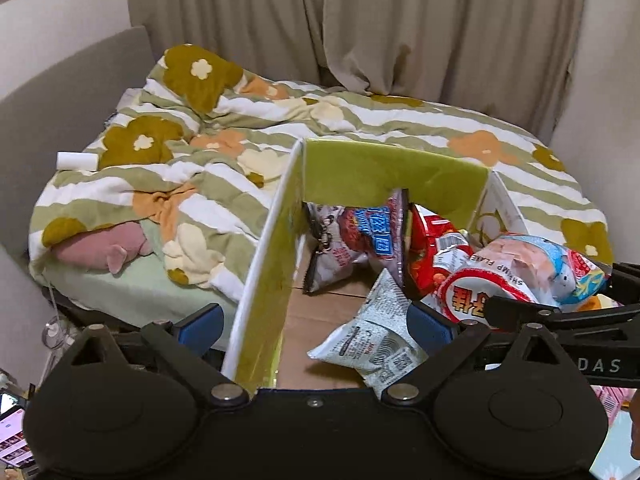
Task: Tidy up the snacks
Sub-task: 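Carry both bags into the cardboard box and open both grippers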
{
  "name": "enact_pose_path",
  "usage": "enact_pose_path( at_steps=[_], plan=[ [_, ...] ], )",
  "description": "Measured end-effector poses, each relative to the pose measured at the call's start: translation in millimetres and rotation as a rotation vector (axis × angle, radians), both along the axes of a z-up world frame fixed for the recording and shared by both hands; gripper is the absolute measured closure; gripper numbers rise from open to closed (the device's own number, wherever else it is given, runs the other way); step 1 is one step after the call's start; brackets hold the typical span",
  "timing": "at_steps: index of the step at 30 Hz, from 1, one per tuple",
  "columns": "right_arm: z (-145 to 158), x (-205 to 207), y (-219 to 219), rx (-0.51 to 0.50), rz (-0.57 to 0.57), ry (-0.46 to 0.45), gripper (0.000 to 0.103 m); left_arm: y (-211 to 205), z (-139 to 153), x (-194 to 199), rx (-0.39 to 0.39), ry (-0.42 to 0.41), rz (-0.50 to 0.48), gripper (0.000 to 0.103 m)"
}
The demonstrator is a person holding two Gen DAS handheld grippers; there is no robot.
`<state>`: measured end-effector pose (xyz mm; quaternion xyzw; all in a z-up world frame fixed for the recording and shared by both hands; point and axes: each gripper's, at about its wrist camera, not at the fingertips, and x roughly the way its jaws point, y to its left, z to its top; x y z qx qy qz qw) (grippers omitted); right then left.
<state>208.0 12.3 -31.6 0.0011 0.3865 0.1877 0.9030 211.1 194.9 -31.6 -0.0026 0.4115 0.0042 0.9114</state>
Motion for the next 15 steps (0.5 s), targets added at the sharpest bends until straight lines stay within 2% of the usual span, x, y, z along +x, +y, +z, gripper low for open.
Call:
enact_pose_path(
  at_steps=[5, 6, 9, 15],
  plan=[
    [-2, 0, 0, 0.019, 0.028, 0.015, 0.008, 3, 2, -1, 0.0, -0.007, 0.03, 0.003],
    [-3, 0, 0, 0.028, 0.038, 0.023, 0.0, 4, 2, -2, 0.002, -0.008, 0.035, 0.003],
    [-4, -3, -4, 0.063, 0.047, 0.015, 0.0, 6, 3, -3, 0.004, -0.012, 0.05, 0.003],
    [-6, -14, -8, 0.043, 0.039, -0.032, 0.0, 7, 2, -5, 0.005, -0.006, 0.056, 0.003]
  ],
)
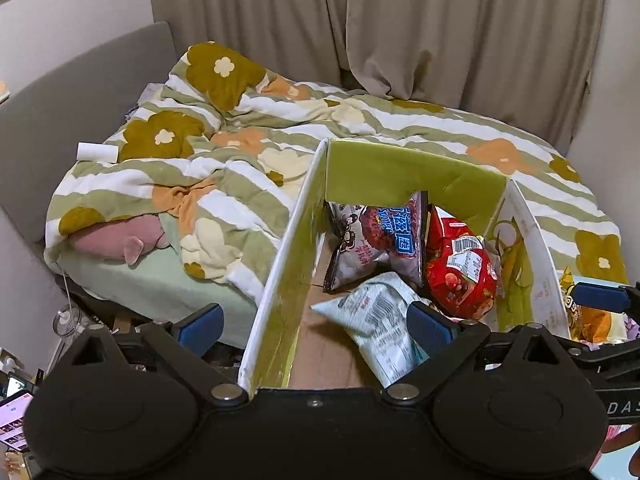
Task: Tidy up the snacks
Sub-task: 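Carry both bags into the cardboard box and open both grippers, then move both tools back over the snack pile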
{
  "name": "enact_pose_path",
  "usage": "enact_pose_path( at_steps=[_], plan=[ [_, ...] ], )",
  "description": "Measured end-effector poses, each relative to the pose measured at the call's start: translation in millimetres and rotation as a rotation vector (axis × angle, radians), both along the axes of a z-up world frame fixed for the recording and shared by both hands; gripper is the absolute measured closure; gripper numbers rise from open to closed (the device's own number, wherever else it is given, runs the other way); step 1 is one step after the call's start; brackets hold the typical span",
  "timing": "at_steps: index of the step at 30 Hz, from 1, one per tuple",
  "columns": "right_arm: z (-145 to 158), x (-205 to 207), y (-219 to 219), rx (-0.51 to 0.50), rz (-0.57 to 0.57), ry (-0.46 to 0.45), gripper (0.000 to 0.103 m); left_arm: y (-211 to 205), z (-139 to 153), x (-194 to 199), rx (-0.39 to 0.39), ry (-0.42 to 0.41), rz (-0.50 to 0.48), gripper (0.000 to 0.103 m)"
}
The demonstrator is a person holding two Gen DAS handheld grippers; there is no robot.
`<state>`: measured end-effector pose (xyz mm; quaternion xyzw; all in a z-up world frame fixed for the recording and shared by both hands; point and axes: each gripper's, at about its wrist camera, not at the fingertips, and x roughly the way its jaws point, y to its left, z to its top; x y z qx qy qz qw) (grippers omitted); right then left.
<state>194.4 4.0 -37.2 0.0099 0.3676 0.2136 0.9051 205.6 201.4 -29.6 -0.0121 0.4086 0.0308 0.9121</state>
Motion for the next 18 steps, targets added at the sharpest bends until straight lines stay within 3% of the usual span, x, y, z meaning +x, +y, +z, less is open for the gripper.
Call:
enact_pose_path(
  at_steps=[18],
  plan=[
    [28, -31, -7, -0.003, -0.102, -0.056, 0.0, -11, 22, -14, 0.009, -0.02, -0.108, 0.003]
  ],
)
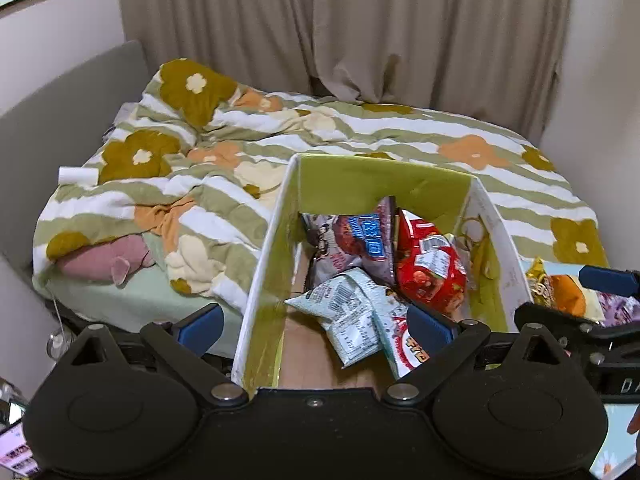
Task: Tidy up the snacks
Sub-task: 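Move both tools back over the snack pile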
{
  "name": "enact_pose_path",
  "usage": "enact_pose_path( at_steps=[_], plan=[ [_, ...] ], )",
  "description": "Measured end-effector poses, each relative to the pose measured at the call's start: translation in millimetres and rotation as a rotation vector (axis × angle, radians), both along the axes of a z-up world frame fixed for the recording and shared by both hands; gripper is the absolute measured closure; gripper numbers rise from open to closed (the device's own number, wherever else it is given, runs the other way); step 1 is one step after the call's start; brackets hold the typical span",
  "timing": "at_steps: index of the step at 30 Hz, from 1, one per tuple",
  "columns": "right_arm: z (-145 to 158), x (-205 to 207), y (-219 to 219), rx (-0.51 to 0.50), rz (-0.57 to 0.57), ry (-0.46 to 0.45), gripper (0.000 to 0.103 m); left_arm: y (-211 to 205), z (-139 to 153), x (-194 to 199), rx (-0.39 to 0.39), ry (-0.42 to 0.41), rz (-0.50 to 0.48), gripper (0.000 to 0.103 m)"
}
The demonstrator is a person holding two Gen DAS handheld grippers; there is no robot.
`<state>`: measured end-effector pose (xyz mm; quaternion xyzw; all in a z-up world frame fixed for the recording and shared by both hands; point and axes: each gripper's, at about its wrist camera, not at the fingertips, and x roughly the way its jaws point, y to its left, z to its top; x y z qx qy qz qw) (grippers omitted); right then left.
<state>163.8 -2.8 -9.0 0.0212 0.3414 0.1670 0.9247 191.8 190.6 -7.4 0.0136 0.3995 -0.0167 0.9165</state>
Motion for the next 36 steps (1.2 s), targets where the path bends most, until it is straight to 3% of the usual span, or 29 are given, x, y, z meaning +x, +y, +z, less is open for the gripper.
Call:
enact_pose_path(
  at_steps=[12, 22, 36],
  plan=[
    [19, -43, -43, 0.036, -0.215, -0.016, 0.0, -49, 14, -12, 0.012, -0.047, -0.154, 0.002],
    [24, -89, -145, 0.053, -0.351, -0.037, 0.0, -142, 14, -49, 0.011, -0.068, -0.215, 0.001],
    [-24, -122, -297, 0.086, -0.448, 0.08, 0.0, -285, -29, -55, -0.087, 0.034, -0.26, 0.002]
  ],
)
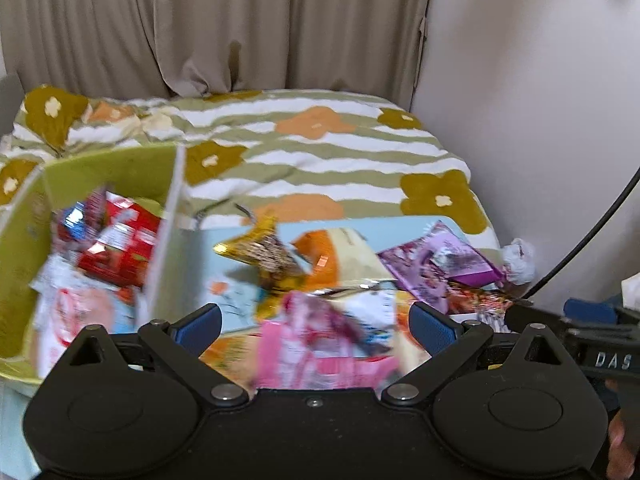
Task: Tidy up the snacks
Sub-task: 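Move both tools back over the snack pile, then grasp the white cheese snack bag with the left gripper while the right grasps the TATRE bag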
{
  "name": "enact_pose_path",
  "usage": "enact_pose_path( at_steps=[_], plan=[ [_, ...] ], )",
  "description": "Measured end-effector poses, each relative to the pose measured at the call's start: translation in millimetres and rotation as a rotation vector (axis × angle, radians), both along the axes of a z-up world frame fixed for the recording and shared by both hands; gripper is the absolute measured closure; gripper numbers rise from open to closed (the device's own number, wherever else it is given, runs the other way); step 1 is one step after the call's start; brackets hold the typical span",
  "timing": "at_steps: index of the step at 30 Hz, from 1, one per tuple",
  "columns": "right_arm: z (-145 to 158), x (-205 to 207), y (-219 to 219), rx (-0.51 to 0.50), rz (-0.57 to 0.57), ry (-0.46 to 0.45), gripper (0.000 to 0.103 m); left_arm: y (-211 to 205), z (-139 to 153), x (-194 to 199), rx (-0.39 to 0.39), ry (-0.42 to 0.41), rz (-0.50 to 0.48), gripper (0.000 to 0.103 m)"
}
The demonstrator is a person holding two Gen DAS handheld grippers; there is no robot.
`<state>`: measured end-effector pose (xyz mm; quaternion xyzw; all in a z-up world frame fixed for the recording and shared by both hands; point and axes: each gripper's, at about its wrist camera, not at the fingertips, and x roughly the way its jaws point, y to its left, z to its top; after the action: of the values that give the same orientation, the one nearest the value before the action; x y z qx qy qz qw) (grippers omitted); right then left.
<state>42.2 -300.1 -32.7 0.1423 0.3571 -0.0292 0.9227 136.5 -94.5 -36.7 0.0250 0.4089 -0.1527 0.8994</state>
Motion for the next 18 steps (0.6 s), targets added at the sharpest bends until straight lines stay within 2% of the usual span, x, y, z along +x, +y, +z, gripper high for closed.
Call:
enact_pose_path(
  at_steps=[8, 18],
  plan=[
    [-38, 5, -38, -0.003, -0.003, 0.096, 0.0, -49, -39, 34, -0.065, 0.133, 0.012, 0.002],
    [-73, 21, -49, 0.008, -0.043, 0.158, 0.0, -83, -87, 69, -0.026, 0.232, -0.036, 0.006]
  ],
)
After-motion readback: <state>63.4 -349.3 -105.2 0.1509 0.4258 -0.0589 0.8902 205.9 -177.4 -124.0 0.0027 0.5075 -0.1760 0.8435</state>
